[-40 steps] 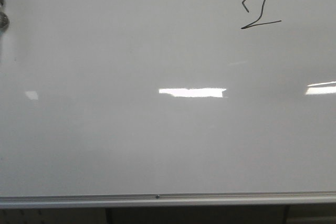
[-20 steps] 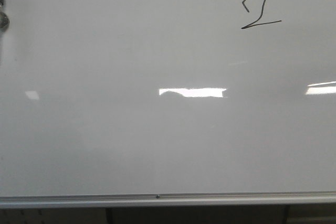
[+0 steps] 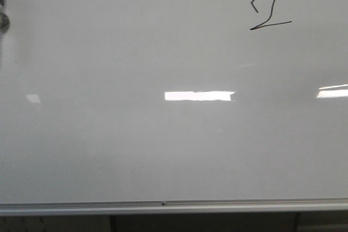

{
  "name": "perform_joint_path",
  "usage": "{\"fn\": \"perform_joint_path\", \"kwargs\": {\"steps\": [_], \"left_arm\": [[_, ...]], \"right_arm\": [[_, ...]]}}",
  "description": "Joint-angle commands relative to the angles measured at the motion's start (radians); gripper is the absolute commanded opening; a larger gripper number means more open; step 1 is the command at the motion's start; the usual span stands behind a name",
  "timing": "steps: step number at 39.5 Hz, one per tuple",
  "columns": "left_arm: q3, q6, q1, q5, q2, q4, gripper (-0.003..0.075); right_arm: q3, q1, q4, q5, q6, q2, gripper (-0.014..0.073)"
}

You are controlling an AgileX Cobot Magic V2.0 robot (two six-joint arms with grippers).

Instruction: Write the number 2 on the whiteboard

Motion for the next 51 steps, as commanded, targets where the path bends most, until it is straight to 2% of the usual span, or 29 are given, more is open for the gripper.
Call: {"fn": "perform_joint_path", "kwargs": {"steps": [1, 7, 12, 16, 21, 25, 36, 51], "left_arm": [[0.025, -0.009, -0.001, -0.084, -0.018, -0.006, -0.002], [0.025, -0.009, -0.001, -0.084, -0.018, -0.006, -0.002], [0.025, -0.009, -0.001, -0.084, -0.018, -0.006, -0.002], [0.025, -0.009, -0.001, -0.084, -0.018, -0.006, -0.0019], [0.025, -0.009, -0.001, -0.084, -0.018, -0.006, -0.002], [0.025, -0.009, -0.001, -0.084, -0.018, -0.006, -0.0019], [0.025, -0.009, -0.001, -0.084, -0.018, -0.006, -0.002], [0.025, -0.009, -0.001, -0.084, -0.018, -0.006, -0.002]], "right_arm": [[-0.022, -0.008, -0.013, -0.062, -0.007, 0.009, -0.0069], [-0.018, -0.008, -0.013, -0.067, -0.007, 0.007, -0.0069], [0.049, -0.009, -0.02, -0.115, -0.007, -0.047, -0.0069], [0.199, -0.015, -0.024, -0.282, -0.007, -0.15, -0.0069], [0.42, -0.015, -0.02, -0.589, -0.007, -0.269, -0.0069], [0.582, -0.017, -0.02, -0.769, -0.007, -0.349, -0.0069], [0.832, -0.018, -0.018, -1.117, -0.007, -0.437, -0.0069], [0.838, -0.018, 0.021, -1.151, -0.005, -0.437, -0.0069]]}}
